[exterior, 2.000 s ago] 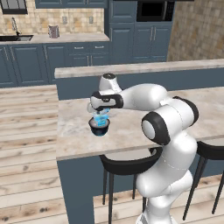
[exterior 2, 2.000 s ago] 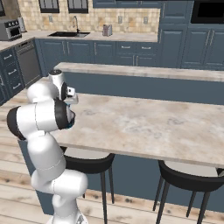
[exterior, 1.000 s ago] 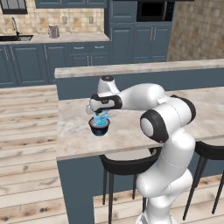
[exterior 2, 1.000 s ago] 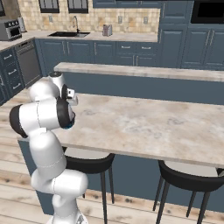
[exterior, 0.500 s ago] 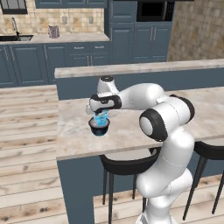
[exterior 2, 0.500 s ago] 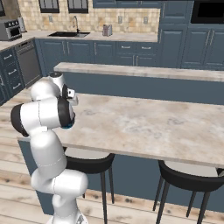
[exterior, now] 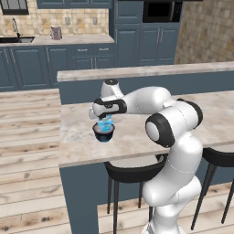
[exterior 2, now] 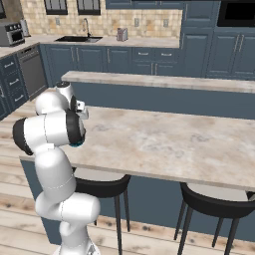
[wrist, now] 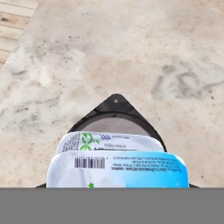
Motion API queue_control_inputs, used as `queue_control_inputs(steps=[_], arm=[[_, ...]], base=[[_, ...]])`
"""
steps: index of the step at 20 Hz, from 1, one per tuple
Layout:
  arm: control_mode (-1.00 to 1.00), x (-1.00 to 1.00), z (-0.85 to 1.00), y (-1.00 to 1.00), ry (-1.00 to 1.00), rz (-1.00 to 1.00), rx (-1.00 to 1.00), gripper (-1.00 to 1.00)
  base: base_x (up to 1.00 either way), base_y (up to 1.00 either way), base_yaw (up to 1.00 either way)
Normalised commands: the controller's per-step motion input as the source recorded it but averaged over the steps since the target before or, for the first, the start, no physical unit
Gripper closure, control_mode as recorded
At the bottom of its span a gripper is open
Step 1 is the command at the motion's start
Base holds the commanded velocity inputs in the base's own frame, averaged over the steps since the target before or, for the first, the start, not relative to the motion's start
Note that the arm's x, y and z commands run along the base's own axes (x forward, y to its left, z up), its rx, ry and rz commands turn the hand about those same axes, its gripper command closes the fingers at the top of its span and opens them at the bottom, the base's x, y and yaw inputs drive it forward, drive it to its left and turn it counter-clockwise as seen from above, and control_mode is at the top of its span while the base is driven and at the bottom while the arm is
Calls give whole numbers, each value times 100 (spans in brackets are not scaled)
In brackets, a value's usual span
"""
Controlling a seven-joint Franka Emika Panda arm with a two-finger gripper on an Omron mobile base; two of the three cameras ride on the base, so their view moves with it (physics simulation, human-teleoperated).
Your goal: Stack the yogurt containers by placing the smaller containers on top of the larger containers.
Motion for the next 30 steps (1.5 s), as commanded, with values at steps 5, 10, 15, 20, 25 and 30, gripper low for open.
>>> queue_control_inputs(steps=[5, 10, 15, 20, 25, 30], arm=[[-100, -8, -3, 0, -1, 0, 0, 100], [-100, -8, -5, 0, -1, 0, 0, 100], [-100, 0, -7, 0, 0, 0, 0, 100], [-100, 0, -6, 0, 0, 0, 0, 100], [-100, 0, -4, 0, 0, 0, 0, 100], [-100, -10, -9, 0, 0, 0, 0, 100]], base=[[0, 0, 0], [0, 0, 0], [0, 0, 0], [0, 0, 0], [0, 0, 0], [0, 0, 0]])
